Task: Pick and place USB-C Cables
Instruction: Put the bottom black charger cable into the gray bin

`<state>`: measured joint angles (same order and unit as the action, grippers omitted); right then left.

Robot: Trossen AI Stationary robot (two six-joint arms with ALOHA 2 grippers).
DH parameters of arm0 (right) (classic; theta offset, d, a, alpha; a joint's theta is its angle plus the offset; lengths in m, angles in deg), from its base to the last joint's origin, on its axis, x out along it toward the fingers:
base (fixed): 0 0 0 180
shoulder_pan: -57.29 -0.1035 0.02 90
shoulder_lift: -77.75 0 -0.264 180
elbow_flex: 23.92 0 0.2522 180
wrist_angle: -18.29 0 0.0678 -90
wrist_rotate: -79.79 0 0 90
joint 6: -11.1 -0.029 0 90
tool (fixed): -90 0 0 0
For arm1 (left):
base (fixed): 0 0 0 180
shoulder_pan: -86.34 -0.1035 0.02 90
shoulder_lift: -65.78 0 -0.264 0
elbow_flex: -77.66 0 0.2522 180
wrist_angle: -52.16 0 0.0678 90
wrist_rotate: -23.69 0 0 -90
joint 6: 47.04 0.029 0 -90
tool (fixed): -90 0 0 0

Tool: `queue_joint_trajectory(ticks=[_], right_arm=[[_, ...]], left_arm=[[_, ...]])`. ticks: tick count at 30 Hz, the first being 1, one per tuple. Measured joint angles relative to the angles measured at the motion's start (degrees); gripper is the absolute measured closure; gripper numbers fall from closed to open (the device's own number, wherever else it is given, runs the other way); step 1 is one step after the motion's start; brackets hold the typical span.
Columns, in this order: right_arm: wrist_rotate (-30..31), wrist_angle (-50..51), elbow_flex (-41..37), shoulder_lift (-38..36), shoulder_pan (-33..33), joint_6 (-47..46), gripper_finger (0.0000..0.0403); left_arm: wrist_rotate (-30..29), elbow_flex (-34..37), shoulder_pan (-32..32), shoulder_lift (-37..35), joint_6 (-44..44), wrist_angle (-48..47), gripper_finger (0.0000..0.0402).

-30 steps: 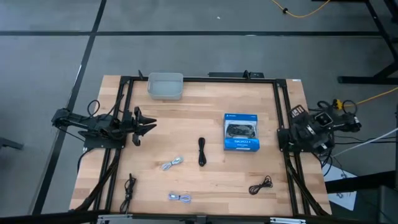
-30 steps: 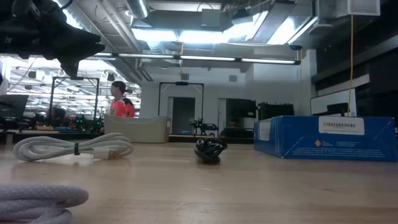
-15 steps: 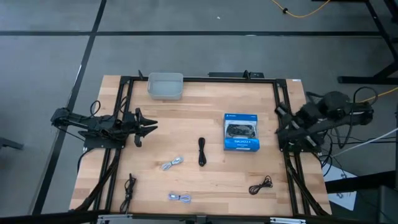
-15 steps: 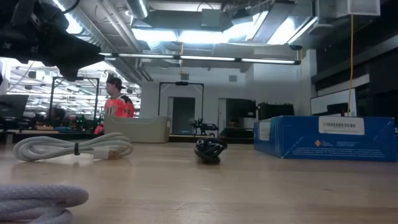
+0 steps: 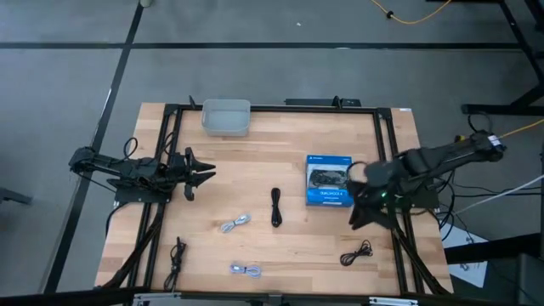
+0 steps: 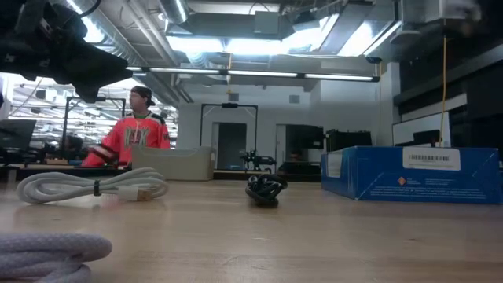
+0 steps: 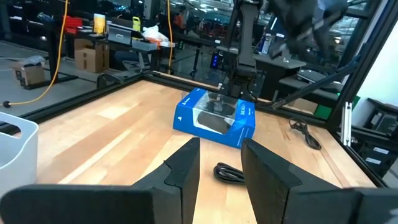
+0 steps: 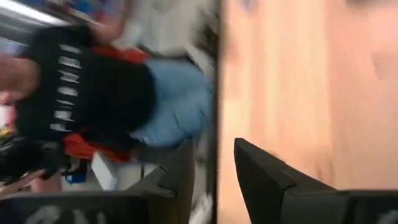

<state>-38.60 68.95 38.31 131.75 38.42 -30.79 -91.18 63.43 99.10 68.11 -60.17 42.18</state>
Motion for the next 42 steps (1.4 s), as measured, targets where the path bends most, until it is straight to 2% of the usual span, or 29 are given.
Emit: queue_joint_trajectory(ticks=[6, 8, 17, 24, 28, 37, 42], right_arm=[[5.9, 9.0, 0.0, 8.0, -5.7, -9.5, 0.0286], [6.2, 10.2, 0.0, 10.0, -7.2, -12.8, 0.0286], [6.9, 10.0, 0.0, 15.6, -13.0, -26.1, 0.0286], [12.6, 10.0, 0.0, 18.1, -17.2, -32.8, 0.0286], [15.6, 8.6, 0.0, 19.1, -19.2, -35.8, 0.0286], [23.6, 0.4, 0.0, 21.6, -24.5, -35.4, 0.0286], [23.8, -0.3, 0.0, 25.3, -27.6, -32.4, 0.0286]], left_arm=[[-0.1, 0.0, 0.0, 0.0, 0.2, 0.0, 0.0292], [-0.1, 0.0, 0.0, 0.0, 0.2, 0.0, 0.0292], [-0.1, 0.0, 0.0, 0.0, 0.2, 0.0, 0.0292], [-0.1, 0.0, 0.0, 0.0, 0.2, 0.0, 0.0292], [-0.1, 0.0, 0.0, 0.0, 0.2, 0.0, 0.0292], [-0.1, 0.0, 0.0, 0.0, 0.2, 0.0, 0.0292], [-0.1, 0.0, 0.0, 0.0, 0.2, 0.0, 0.0292]])
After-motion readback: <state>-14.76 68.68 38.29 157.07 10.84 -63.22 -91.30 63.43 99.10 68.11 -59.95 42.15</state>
